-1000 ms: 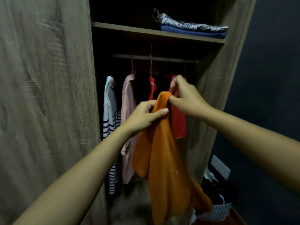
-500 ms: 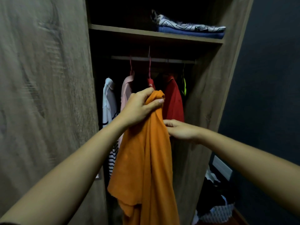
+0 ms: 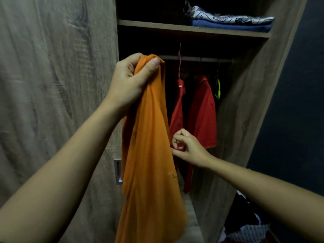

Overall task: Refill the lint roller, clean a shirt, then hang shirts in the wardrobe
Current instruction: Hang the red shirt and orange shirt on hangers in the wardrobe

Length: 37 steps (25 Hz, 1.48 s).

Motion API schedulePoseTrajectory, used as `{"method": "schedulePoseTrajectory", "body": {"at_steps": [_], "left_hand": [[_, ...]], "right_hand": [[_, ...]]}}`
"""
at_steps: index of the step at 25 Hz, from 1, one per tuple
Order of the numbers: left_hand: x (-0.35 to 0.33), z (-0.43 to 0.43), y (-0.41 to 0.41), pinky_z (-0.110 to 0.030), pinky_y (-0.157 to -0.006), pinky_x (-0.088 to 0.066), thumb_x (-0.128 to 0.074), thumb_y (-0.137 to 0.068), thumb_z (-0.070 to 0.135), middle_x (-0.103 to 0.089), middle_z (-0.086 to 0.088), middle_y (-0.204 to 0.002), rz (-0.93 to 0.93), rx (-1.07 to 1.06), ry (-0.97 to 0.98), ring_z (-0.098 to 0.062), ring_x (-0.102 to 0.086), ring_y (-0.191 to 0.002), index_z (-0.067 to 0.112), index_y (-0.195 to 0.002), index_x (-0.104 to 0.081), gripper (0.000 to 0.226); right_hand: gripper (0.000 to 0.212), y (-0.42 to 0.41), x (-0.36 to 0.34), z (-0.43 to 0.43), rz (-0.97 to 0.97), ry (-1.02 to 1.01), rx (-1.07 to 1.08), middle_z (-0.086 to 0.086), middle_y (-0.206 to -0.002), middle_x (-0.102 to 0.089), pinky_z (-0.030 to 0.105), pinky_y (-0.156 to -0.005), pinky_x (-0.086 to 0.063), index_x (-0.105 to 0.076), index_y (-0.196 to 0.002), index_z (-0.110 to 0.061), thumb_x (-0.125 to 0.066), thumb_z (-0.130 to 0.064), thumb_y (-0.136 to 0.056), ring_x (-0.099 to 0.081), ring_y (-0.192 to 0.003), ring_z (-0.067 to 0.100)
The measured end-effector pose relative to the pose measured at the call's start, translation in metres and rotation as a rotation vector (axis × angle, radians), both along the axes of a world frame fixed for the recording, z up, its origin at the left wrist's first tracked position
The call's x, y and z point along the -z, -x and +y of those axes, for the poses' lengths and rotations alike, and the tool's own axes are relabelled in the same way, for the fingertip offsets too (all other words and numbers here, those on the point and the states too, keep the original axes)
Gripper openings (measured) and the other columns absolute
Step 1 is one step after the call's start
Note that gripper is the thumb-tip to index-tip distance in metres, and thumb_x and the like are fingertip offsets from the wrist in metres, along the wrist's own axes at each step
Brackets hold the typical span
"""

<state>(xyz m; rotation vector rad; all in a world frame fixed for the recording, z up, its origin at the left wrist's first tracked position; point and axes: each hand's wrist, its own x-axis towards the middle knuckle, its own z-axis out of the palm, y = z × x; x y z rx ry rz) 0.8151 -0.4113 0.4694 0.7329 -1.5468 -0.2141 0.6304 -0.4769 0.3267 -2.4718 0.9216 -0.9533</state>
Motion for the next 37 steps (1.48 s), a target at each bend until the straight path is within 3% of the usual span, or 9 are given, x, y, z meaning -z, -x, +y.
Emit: {"method": "schedulePoseTrajectory", "body": {"at_steps": [3, 7, 11, 13, 18, 24, 27, 31, 37], "left_hand": [[0.011, -0.002, -0.003, -0.018, -0.052, -0.035, -0.057, -0.092, 0.022, -0.043, 0.003, -0.064, -0.029, -0.003, -0.055, -0.003, -0.043, -0.058, 0.016, -0.072, -0.052, 0.021], [0.02, -0.01, -0.005, -0.022, -0.056, -0.038, -0.056, -0.093, 0.026, -0.046, -0.004, -0.069, -0.079, -0.039, -0.086, -0.009, -0.047, -0.062, 0.001, -0.083, -0.057, 0.026], [0.019, -0.028, -0.006, -0.026, -0.071, -0.047, -0.058, -0.091, 0.027, -0.059, -0.002, -0.084, -0.086, 0.003, -0.203, -0.011, -0.057, -0.079, 0.007, -0.098, -0.063, 0.022], [0.023, -0.042, -0.002, -0.02, -0.079, -0.049, -0.059, -0.09, 0.026, -0.063, 0.003, -0.094, -0.153, 0.006, -0.255, -0.006, -0.061, -0.089, 0.015, -0.104, -0.064, 0.018], [0.05, -0.09, 0.017, -0.02, -0.062, -0.034, -0.06, -0.088, 0.026, -0.063, -0.002, -0.082, -0.491, -0.39, -0.244, -0.012, -0.057, -0.077, 0.014, -0.09, -0.065, 0.013], [0.071, -0.155, 0.089, -0.028, -0.057, -0.037, -0.054, -0.073, 0.06, -0.054, 0.005, -0.059, -0.659, -0.087, -0.452, -0.008, -0.051, -0.058, 0.017, -0.066, -0.055, 0.044], [0.067, -0.181, 0.128, -0.024, -0.065, -0.044, -0.058, -0.082, 0.055, -0.066, 0.004, -0.07, -0.763, -0.033, -0.448, -0.005, -0.06, -0.065, 0.019, -0.081, -0.064, 0.036], [0.035, -0.236, 0.18, -0.025, -0.083, -0.049, -0.063, -0.084, 0.039, -0.069, 0.008, -0.081, -0.479, -0.004, -0.327, -0.003, -0.061, -0.073, 0.02, -0.101, -0.068, 0.025], [0.011, -0.345, 0.256, -0.033, -0.106, -0.034, -0.057, -0.088, 0.036, -0.042, -0.02, -0.142, -0.492, -0.235, -0.413, -0.033, -0.04, -0.131, 0.002, -0.141, -0.032, 0.068]], "right_hand": [[0.021, -0.005, 0.0, -0.003, 0.061, -0.203, -0.082, 0.001, -0.114, -0.065, 0.016, -0.09, -0.047, -0.067, -0.103, -0.015, -0.062, -0.005, -0.085, -0.06, -0.105, 0.006], [0.026, 0.002, -0.008, -0.019, -0.1, -0.382, 0.169, 0.005, -0.108, -0.07, 0.027, -0.092, -0.051, -0.071, -0.103, -0.015, -0.051, -0.005, -0.091, -0.064, -0.096, 0.01], [0.013, 0.029, -0.021, -0.035, -0.625, -0.556, 0.353, -0.004, -0.064, -0.071, 0.022, -0.052, -0.051, -0.072, -0.086, -0.016, -0.059, -0.016, -0.089, -0.062, -0.06, 0.005], [0.005, 0.049, -0.025, -0.045, -0.661, -0.498, 0.399, -0.003, -0.077, -0.073, 0.021, -0.061, -0.054, -0.073, -0.085, -0.018, -0.069, -0.02, -0.082, -0.068, -0.076, 0.009], [0.023, 0.123, -0.056, -0.066, 0.151, -0.02, 0.524, 0.005, -0.107, -0.067, 0.029, -0.092, -0.05, -0.074, -0.091, -0.016, -0.062, 0.001, -0.082, -0.061, -0.101, 0.015], [0.042, 0.188, -0.084, -0.11, 0.753, 0.213, 0.562, 0.011, -0.125, -0.052, 0.036, -0.095, -0.045, -0.059, -0.122, -0.01, -0.059, -0.008, -0.081, -0.052, -0.114, 0.029], [0.047, 0.209, -0.09, -0.129, 0.99, 0.361, 0.637, 0.009, -0.138, -0.045, 0.04, -0.108, -0.03, -0.049, -0.132, -0.015, -0.053, -0.017, -0.086, -0.045, -0.122, 0.028], [0.052, 0.229, -0.098, -0.164, 1.326, 0.491, 0.733, 0.015, -0.154, -0.024, 0.048, -0.117, 0.003, -0.026, -0.145, -0.027, -0.032, -0.034, -0.094, -0.019, -0.143, 0.029], [0.057, 0.258, -0.091, -0.204, 1.486, 0.555, 0.76, 0.021, -0.156, -0.007, 0.045, -0.117, 0.003, -0.014, -0.147, -0.031, -0.022, -0.045, -0.093, -0.004, -0.146, 0.031]]}}
